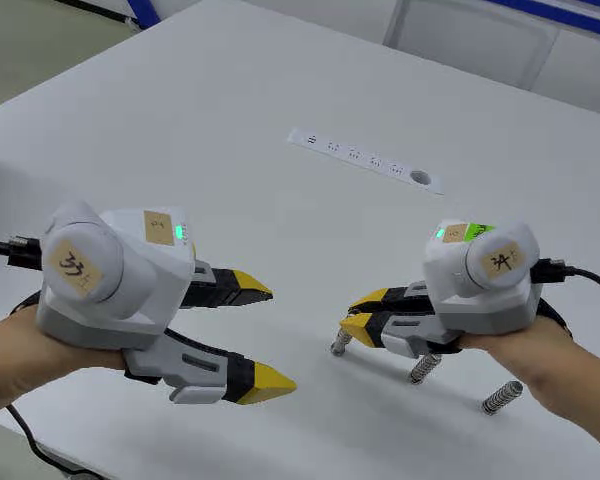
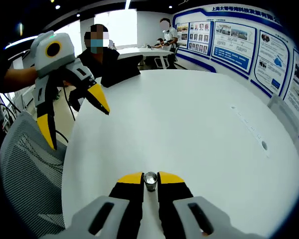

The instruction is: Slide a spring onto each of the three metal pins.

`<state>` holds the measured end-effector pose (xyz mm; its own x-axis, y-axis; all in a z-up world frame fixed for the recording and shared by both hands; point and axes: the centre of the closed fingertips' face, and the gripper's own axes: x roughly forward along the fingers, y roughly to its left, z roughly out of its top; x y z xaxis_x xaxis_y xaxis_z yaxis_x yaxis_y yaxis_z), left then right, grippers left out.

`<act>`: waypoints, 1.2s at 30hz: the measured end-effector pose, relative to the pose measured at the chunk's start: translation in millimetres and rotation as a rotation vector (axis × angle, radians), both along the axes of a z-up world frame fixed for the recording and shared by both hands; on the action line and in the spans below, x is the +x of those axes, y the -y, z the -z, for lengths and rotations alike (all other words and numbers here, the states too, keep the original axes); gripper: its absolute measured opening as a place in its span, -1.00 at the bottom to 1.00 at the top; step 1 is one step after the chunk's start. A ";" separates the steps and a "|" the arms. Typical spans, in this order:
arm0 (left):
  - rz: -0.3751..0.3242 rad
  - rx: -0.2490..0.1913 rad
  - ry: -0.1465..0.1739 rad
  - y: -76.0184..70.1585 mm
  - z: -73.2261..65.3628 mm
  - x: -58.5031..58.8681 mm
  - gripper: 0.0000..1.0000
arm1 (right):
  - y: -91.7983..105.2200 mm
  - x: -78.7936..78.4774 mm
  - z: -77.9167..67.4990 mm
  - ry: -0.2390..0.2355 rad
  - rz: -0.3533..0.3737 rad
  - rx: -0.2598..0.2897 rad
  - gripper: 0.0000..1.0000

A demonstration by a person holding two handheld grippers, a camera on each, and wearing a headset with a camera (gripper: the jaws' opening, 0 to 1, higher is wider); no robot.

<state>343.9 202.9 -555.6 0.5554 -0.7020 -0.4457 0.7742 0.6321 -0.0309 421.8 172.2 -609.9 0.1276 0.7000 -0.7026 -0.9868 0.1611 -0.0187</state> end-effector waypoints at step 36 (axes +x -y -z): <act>-0.033 0.054 -0.009 -0.2 -2.8 -3.8 0.11 | 24.8 5.7 -29.5 0.016 0.085 0.063 -0.63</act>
